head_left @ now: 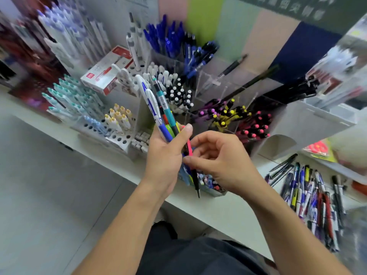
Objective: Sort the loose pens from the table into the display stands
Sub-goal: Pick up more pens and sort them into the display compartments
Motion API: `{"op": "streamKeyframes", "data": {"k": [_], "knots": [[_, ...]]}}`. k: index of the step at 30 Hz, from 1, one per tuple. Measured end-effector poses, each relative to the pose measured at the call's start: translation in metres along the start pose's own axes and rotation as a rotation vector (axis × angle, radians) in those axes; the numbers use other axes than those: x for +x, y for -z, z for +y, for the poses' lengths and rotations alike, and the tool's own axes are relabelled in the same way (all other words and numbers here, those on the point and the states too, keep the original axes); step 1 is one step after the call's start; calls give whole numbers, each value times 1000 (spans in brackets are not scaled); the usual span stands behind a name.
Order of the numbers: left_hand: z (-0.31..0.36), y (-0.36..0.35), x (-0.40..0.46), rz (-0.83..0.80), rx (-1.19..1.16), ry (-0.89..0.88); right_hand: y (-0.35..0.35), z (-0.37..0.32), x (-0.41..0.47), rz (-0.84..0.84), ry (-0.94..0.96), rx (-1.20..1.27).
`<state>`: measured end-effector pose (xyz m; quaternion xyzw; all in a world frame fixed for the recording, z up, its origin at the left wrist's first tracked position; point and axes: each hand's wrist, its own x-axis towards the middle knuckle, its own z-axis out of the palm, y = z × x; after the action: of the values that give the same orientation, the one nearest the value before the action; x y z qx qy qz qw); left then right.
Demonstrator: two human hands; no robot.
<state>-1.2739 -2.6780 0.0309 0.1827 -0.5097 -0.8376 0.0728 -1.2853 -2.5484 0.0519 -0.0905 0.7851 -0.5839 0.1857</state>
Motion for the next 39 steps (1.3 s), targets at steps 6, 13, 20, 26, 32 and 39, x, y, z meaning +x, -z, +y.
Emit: {"op": "streamKeyframes", "data": {"k": [6,13,20,26,32,39], "knots": [[-6,-6,8,-52,-3,64,29,-3,-16,183,96,5],[-5,-7,11,-344,218,196,98,-8,-12,748,270,-297],[-11,0,14,-399,226,352,95,12,7,708,270,-506],[-12,1,11,-434,193,376,88,9,12,695,327,-708],[-5,3,9,-577,290,295,55,-23,17,422,157,-425],[0,8,12,-371,85,329,56,-33,28,317,69,158]]}}
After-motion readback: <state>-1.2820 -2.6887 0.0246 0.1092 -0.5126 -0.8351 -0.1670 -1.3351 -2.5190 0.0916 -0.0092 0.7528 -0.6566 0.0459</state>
